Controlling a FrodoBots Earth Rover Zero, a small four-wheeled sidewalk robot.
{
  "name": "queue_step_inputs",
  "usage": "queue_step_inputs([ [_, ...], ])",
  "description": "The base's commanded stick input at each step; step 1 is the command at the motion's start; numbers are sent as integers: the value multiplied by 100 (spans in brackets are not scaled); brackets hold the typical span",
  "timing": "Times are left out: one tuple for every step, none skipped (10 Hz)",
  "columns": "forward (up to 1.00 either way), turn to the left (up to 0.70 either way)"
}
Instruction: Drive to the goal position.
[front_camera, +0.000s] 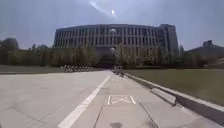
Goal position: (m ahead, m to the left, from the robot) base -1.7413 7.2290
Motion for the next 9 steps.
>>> queue_step_inputs([
  [70, 0],
  [70, 0],
  [70, 0],
  [70, 0],
  [70, 0],
  [70, 0],
  [70, 0],
  [70, 0],
  [70, 35],
])
